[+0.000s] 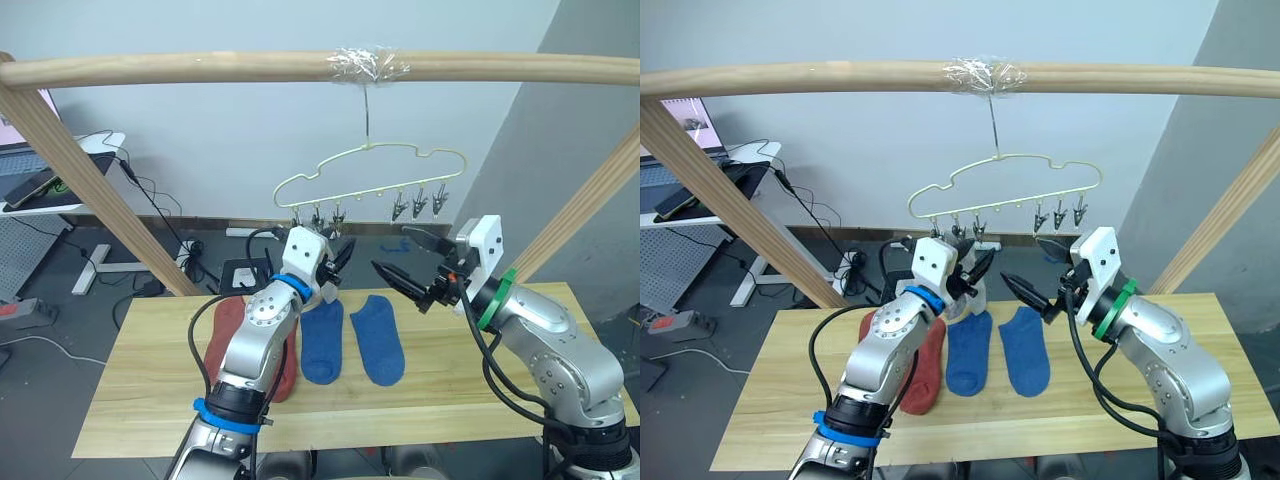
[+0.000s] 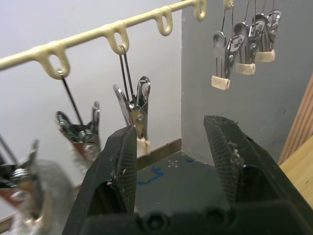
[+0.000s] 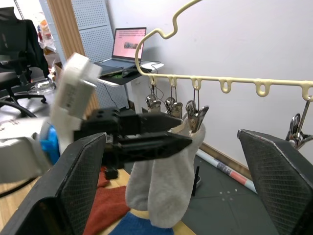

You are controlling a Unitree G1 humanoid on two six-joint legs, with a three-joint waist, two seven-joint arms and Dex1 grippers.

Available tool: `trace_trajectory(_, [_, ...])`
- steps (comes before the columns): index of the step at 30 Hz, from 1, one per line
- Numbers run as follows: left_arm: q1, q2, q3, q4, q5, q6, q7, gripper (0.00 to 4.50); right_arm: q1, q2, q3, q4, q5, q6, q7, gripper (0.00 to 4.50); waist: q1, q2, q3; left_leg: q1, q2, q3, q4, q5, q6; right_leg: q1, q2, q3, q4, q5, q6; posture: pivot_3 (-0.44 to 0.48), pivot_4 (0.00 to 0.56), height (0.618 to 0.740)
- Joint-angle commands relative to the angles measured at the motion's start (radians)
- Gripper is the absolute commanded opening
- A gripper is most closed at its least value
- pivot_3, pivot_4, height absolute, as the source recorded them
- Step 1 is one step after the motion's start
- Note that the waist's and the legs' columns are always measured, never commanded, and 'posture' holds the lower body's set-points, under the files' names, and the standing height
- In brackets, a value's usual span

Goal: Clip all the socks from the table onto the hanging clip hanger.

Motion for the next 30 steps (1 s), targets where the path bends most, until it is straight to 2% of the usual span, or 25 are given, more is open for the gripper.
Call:
trace_trajectory(1, [-0.024, -0.015, 0.016, 0.003, 0.004, -0.026, -0.002, 2.38, 0.001, -0.006, -0.018, -0.046, 0.030, 0.002, -0.005, 4.50, 0.000, 0.000, 0.000, 0.000, 0.000, 0.000, 0.000, 0.000, 0.000, 0.000, 0.000, 0.000, 0.000, 0.000, 0.000, -0.093, 0.128, 0.740])
trace_trajectory(30, [-0.086, -0.057, 0.053, 0.067, 0.022, -0.044, 0.001, 2.38, 0.019, 0.019, 0.011, -0.044, 0.017, -0.011, -0.035, 4.50, -0.001, 0.000, 0.000, 0.000, 0.000, 0.000, 0.000, 0.000, 0.000, 0.000, 0.000, 0.000, 0.000, 0.000, 0.000, -0.114, 0.143, 0.740])
